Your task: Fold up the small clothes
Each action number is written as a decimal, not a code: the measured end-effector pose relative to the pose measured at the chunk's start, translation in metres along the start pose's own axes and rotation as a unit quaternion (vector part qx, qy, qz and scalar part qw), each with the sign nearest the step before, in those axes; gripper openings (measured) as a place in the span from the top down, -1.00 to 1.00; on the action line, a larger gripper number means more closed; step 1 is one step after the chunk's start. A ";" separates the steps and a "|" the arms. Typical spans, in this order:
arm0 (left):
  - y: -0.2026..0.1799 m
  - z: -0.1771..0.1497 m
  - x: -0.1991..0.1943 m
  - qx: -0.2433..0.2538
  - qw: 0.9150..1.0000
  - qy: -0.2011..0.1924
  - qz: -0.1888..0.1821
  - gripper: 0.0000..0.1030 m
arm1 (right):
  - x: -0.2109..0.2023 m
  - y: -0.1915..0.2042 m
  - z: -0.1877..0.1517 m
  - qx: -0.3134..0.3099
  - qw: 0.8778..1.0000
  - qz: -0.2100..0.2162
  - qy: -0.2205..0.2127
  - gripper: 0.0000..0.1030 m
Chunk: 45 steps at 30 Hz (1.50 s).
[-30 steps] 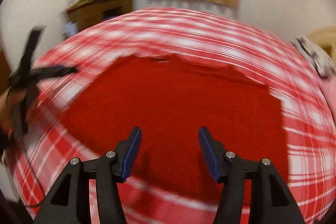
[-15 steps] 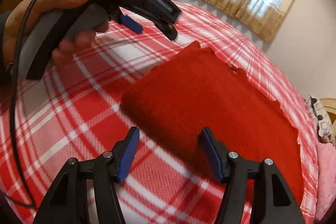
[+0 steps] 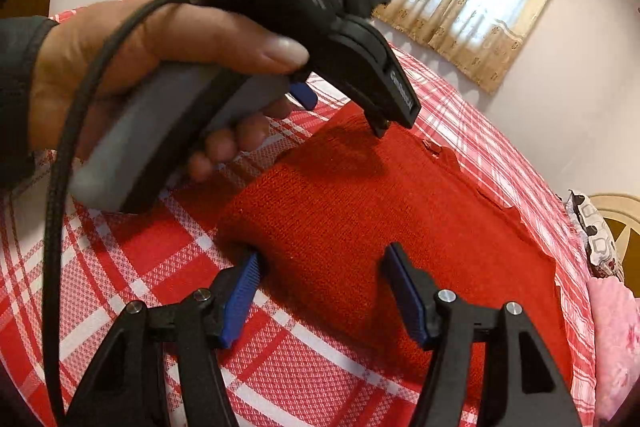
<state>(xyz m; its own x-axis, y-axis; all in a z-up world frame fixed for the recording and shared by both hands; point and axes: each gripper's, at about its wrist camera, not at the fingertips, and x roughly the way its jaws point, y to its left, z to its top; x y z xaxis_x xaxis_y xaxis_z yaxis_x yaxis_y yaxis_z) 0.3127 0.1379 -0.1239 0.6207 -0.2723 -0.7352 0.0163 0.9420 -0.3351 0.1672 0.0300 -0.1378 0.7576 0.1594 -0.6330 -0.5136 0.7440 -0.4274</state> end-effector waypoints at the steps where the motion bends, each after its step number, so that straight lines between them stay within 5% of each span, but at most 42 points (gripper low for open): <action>1: 0.000 0.001 0.001 0.003 1.000 -0.003 0.003 -0.50 | -0.004 0.002 -0.003 0.000 1.000 -0.001 -0.001 -0.23; 6: -0.004 0.003 0.006 0.020 1.000 -0.011 0.016 -0.45 | -0.009 0.005 -0.003 -0.004 1.000 -0.005 -0.006 -0.19; 9: -0.007 0.003 0.008 0.031 0.999 -0.010 0.016 -0.27 | -0.011 0.011 -0.003 -0.015 1.000 0.000 -0.006 0.25; 11: -0.010 0.004 0.009 0.038 0.999 -0.009 0.013 -0.06 | -0.013 0.015 -0.003 -0.021 1.000 -0.002 -0.006 0.35; 18: -0.012 0.005 0.010 0.046 0.999 -0.009 0.007 0.12 | -0.019 0.019 -0.002 -0.022 1.000 0.002 -0.006 0.68; 23: -0.013 0.005 0.010 0.049 0.999 -0.006 -0.016 0.67 | -0.018 0.006 -0.002 -0.005 1.000 0.013 -0.012 0.77; 45: -0.036 0.037 -0.019 -0.005 0.996 -0.015 -0.085 0.72 | -0.073 -0.084 -0.023 0.123 0.989 0.053 -0.056 0.86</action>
<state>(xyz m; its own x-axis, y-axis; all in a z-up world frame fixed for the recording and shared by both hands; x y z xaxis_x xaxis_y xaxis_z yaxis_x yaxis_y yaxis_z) 0.3291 0.1159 -0.0761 0.6326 -0.4225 -0.6491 0.1164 0.8804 -0.4596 0.1458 -0.0592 -0.0699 0.7524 0.3053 -0.5837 -0.4891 0.8525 -0.1846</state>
